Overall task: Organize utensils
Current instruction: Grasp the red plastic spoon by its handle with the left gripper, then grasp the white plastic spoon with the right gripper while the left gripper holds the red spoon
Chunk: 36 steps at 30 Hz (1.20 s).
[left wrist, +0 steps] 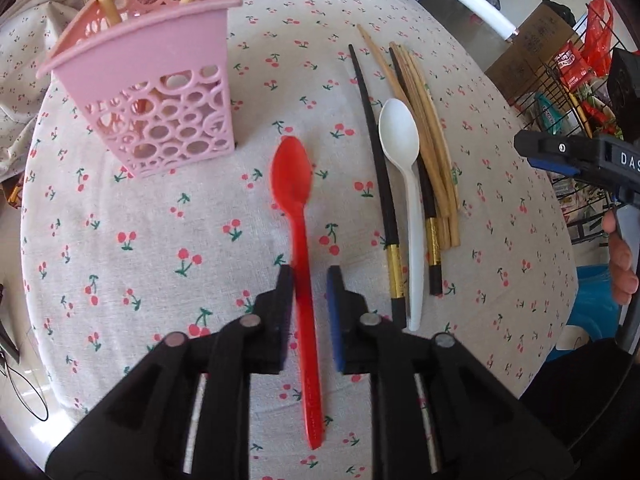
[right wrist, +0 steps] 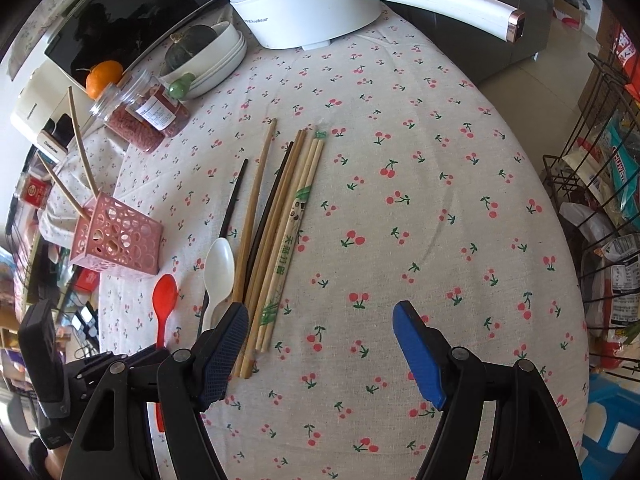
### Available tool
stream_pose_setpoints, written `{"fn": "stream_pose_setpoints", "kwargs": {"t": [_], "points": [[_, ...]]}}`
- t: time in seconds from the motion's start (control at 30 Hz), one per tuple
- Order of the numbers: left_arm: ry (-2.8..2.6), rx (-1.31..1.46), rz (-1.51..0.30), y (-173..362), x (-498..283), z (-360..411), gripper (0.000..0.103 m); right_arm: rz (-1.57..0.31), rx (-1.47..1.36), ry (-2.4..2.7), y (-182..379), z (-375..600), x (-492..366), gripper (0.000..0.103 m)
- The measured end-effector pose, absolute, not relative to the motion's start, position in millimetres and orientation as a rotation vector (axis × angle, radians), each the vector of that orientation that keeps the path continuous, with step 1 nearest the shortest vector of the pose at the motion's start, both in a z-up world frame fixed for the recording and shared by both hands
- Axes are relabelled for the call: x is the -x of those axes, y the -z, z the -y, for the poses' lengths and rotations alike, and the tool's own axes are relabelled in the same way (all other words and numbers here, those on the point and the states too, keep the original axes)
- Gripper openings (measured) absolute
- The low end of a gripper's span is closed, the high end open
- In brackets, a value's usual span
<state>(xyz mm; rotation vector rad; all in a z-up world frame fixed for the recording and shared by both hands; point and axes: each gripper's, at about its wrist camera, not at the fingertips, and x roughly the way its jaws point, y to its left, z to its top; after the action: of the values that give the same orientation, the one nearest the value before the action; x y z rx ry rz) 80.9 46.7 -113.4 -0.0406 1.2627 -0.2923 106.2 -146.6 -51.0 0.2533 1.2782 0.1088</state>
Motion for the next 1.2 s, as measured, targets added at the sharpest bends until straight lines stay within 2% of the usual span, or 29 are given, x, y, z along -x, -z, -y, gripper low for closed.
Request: {"fn": "stream_pose_setpoints", "kwargs": {"t": [0.03,0.07,0.47,0.5,0.57,0.77,0.83,1.07,1.2], "points": [[0.28,0.027,-1.247,111.5,-82.7,-46.7,0.04,-1.281,-0.254,-0.112,51.6,145.2,-106.7,0.076],[0.272,0.017,-1.23,109.3,-85.4,-46.5,0.044,-1.284,-0.256,-0.116,52.1,143.9,-107.0,0.076],[0.169,-0.055,-1.214,119.9,-135.2,-33.8,0.044,-1.314,-0.264,-0.135,58.9,127.0,-109.2,0.076],[0.162,-0.056,-1.215,120.3,-136.3,-33.6,0.043,-1.314,-0.263,-0.137,59.0,126.3,-109.8,0.076],[0.14,-0.081,-1.211,119.7,-137.6,-32.9,0.029,-1.314,-0.263,-0.14,58.8,124.7,-110.9,0.076],[0.159,0.002,-1.198,110.0,-133.3,-49.3,0.029,-1.278,-0.317,-0.175,54.8,119.5,-114.7,0.075],[0.17,0.013,-1.17,100.3,-125.6,-54.3,0.029,-1.266,-0.349,-0.22,53.3,114.9,-118.0,0.071],[0.203,0.064,-1.129,80.0,-97.1,-80.3,0.029,-1.275,-0.42,-0.349,64.1,86.0,-138.1,0.043],[0.207,0.084,-1.14,83.7,-93.8,-85.3,0.029,-1.246,-0.34,-0.342,68.6,68.9,-151.5,0.04]]}}
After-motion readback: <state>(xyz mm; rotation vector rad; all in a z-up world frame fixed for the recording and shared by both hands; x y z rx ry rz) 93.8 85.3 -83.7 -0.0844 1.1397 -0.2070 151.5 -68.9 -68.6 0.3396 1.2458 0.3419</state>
